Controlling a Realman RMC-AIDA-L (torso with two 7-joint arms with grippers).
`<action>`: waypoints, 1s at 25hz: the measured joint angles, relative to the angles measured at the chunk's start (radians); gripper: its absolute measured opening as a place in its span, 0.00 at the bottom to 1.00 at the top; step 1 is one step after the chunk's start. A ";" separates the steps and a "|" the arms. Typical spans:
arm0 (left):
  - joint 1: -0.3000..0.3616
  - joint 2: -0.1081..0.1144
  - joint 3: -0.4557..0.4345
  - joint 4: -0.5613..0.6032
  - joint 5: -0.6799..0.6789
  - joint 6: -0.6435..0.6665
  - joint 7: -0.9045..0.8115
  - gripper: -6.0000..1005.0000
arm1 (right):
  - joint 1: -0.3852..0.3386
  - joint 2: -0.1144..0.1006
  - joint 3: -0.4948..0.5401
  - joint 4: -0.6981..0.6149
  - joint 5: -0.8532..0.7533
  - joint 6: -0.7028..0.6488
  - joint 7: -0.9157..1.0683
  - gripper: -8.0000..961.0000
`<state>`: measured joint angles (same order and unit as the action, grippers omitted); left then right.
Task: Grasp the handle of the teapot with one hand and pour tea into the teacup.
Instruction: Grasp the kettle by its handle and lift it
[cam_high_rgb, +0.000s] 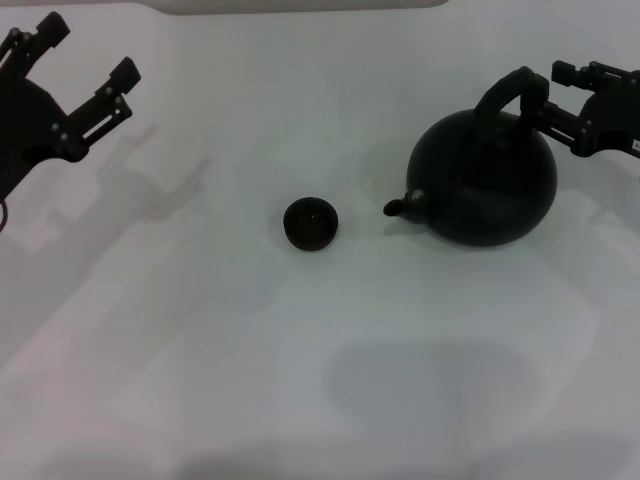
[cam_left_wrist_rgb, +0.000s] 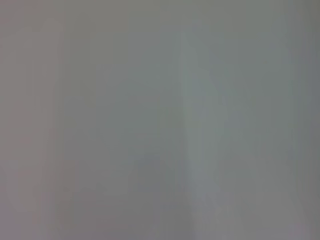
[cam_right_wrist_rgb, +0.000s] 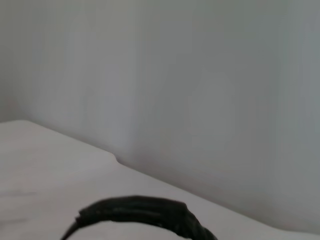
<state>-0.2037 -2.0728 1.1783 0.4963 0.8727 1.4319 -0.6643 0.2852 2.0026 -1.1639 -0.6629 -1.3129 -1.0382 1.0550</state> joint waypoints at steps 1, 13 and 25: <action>-0.002 0.000 0.000 -0.001 0.000 0.000 0.002 0.87 | 0.001 0.001 0.000 0.004 0.001 0.011 0.000 0.61; -0.016 0.002 0.000 -0.007 0.001 -0.020 0.025 0.87 | 0.004 0.005 0.003 0.030 0.014 0.066 -0.042 0.49; -0.030 0.002 0.000 -0.010 0.007 -0.037 0.025 0.87 | 0.019 0.007 -0.004 0.057 0.048 0.040 -0.112 0.17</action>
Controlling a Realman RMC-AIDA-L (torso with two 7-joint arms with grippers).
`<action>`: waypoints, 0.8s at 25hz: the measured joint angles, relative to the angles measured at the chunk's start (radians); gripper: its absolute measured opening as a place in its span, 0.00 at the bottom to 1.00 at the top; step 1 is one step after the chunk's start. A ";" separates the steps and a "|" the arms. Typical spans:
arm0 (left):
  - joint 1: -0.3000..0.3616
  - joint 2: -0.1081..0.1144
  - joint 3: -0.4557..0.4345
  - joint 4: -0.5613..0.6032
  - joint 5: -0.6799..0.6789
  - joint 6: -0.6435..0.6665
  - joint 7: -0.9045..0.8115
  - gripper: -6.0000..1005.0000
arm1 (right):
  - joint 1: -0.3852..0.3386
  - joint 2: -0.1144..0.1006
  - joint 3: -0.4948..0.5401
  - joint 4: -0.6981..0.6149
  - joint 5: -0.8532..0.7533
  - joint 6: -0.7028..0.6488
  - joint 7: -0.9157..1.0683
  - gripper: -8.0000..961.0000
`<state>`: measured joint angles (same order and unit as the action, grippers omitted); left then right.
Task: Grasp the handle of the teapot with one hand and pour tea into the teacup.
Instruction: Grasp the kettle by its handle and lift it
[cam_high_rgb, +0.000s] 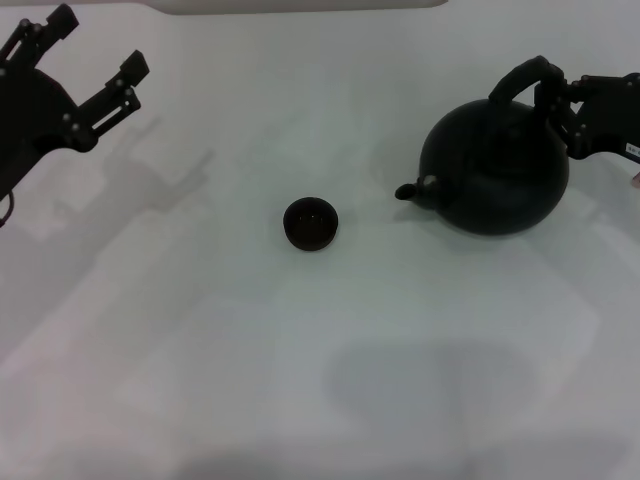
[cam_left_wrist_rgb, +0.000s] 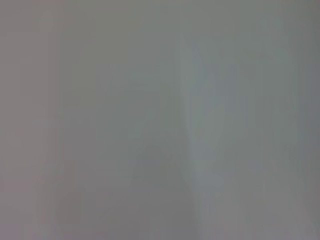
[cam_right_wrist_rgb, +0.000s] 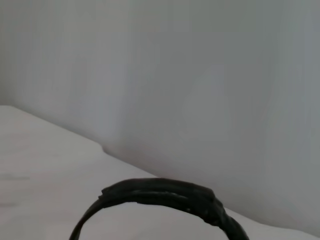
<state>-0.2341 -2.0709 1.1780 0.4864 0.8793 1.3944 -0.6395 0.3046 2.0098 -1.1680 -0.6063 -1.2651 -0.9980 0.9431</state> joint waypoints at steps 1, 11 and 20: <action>0.000 0.000 0.000 0.000 0.000 0.000 0.000 0.87 | 0.000 0.000 0.002 0.001 0.005 0.005 -0.002 0.15; 0.001 -0.002 0.002 -0.008 0.001 0.000 0.000 0.87 | -0.010 0.002 -0.009 0.014 0.134 0.006 -0.061 0.11; 0.010 0.001 0.001 -0.009 0.010 -0.021 0.007 0.87 | -0.012 0.004 -0.161 -0.039 0.244 0.045 -0.095 0.11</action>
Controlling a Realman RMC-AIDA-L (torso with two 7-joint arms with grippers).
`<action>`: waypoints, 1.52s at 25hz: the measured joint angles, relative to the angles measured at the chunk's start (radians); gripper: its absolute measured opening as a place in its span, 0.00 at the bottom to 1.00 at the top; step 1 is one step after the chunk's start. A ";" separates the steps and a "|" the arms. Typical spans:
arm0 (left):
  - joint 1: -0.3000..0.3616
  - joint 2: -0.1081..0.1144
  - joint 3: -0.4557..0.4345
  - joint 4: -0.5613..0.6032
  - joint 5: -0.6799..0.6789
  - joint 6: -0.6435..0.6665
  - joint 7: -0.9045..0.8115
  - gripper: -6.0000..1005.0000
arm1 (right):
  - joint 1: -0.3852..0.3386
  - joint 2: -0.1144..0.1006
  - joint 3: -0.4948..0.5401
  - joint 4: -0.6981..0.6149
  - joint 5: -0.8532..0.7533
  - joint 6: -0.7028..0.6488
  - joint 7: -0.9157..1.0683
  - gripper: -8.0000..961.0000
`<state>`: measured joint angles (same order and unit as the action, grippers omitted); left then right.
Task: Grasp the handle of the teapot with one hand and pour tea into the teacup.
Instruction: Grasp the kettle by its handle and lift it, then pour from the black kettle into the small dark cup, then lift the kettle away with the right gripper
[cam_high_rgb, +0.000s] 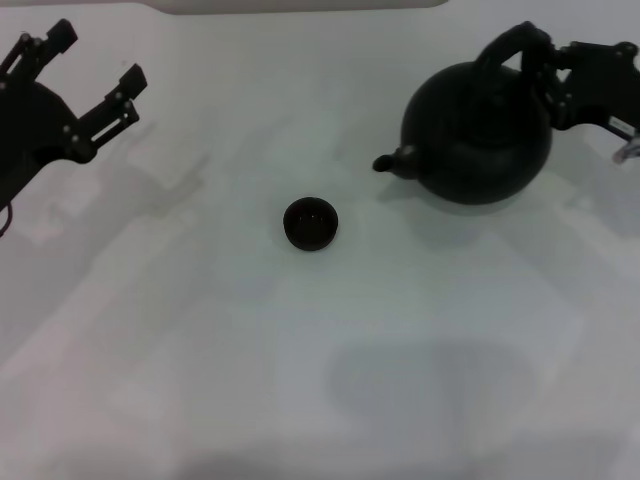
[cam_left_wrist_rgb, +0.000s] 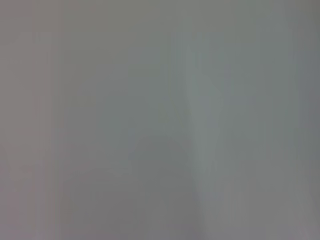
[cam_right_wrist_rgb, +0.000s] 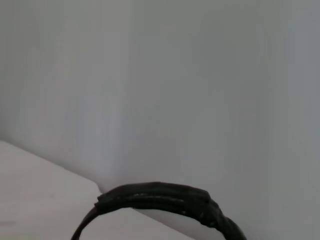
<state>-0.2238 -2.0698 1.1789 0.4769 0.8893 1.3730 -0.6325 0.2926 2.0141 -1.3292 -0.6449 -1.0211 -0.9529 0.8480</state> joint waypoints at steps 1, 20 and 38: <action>0.002 0.000 0.000 0.000 0.004 -0.007 0.004 0.87 | 0.000 0.000 -0.025 -0.009 0.021 0.014 -0.016 0.11; 0.066 0.000 -0.027 0.002 0.009 -0.016 0.009 0.87 | -0.040 0.000 -0.289 -0.250 0.079 0.286 -0.105 0.11; 0.067 0.002 -0.052 -0.003 0.020 -0.030 0.010 0.87 | -0.138 0.009 -0.399 -0.403 0.076 0.391 -0.191 0.11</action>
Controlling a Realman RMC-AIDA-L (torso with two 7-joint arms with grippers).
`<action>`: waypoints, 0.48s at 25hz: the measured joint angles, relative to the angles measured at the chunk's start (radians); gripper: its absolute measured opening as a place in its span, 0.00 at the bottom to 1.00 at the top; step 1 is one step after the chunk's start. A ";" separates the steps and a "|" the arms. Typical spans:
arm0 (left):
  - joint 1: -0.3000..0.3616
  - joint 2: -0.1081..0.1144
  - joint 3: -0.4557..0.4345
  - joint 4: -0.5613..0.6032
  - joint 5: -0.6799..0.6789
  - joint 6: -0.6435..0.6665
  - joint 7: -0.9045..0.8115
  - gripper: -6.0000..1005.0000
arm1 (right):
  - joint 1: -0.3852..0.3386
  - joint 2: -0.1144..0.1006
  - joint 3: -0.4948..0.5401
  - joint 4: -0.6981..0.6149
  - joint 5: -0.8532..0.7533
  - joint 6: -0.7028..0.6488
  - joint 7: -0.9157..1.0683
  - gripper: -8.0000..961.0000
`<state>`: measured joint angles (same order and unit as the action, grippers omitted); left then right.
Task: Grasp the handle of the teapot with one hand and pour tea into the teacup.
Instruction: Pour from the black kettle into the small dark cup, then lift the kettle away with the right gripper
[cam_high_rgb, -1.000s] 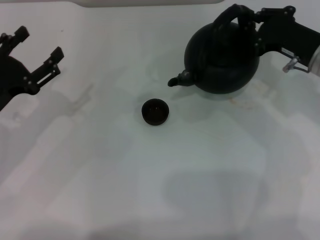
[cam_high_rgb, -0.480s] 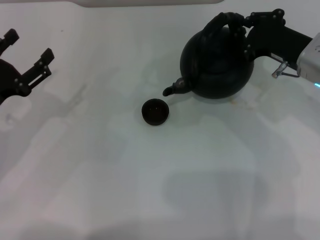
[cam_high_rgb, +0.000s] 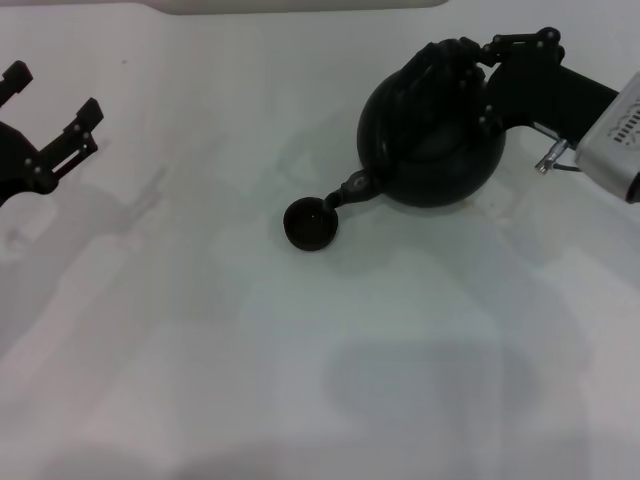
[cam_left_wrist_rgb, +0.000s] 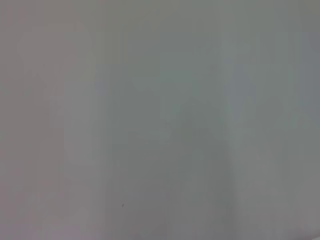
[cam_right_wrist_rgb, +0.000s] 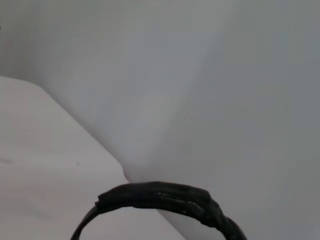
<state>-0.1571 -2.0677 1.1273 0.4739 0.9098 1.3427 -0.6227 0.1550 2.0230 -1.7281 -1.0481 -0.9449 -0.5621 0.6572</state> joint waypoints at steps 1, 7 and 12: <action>-0.001 0.000 0.000 0.000 0.000 0.000 0.000 0.87 | -0.002 0.000 -0.007 -0.007 0.000 0.010 -0.002 0.11; 0.000 0.000 0.000 0.000 0.000 -0.003 0.000 0.87 | -0.013 0.001 -0.028 -0.041 -0.003 0.049 -0.007 0.11; 0.001 0.000 0.000 0.000 0.001 -0.003 0.000 0.87 | -0.032 0.001 -0.031 -0.073 -0.003 0.086 -0.024 0.11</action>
<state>-0.1557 -2.0677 1.1274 0.4735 0.9112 1.3396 -0.6227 0.1232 2.0236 -1.7592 -1.1214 -0.9482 -0.4763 0.6331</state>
